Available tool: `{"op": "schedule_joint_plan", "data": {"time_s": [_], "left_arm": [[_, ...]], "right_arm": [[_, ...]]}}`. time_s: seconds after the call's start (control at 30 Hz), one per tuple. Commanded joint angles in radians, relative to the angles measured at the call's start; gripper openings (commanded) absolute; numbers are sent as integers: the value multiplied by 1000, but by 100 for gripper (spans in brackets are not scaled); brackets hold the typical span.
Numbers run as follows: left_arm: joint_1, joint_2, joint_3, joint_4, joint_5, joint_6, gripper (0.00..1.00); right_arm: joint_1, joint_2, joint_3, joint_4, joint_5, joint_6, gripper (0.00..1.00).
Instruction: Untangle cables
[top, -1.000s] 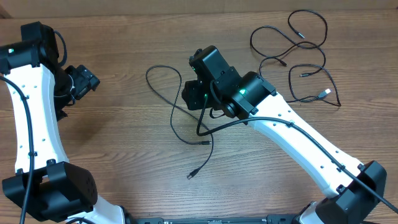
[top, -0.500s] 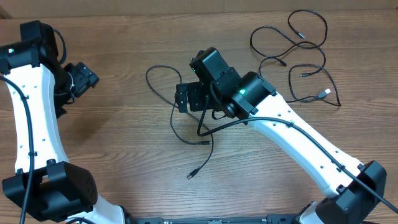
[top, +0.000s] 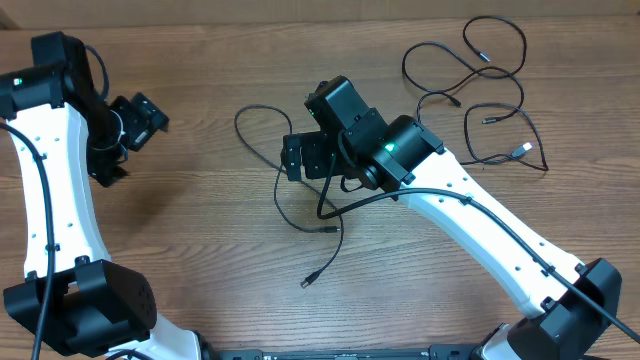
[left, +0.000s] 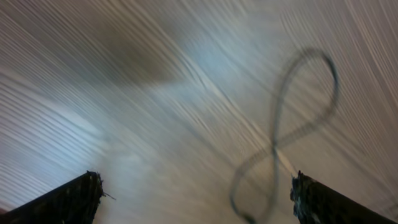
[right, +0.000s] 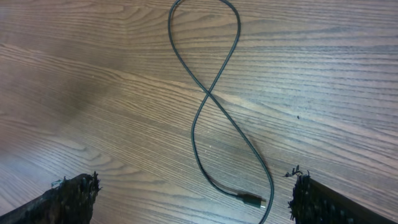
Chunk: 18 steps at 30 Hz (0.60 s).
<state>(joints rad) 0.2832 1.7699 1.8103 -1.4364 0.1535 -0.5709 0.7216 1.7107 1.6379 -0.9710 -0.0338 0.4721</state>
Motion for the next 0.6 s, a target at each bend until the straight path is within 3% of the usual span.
{"op": "schedule_joint_plan", "data": {"time_s": [0.0, 0.13, 0.57], "left_arm": [[-10, 8, -7, -25, 252, 98, 100], [-61, 8, -7, -29, 279, 216, 100], [-204, 9, -7, 66, 216, 203, 100]], "right_arm": [[3, 1, -2, 11, 14, 3, 100], [3, 1, -2, 39, 14, 3, 100], [-5, 1, -2, 61, 122, 3, 100]]}}
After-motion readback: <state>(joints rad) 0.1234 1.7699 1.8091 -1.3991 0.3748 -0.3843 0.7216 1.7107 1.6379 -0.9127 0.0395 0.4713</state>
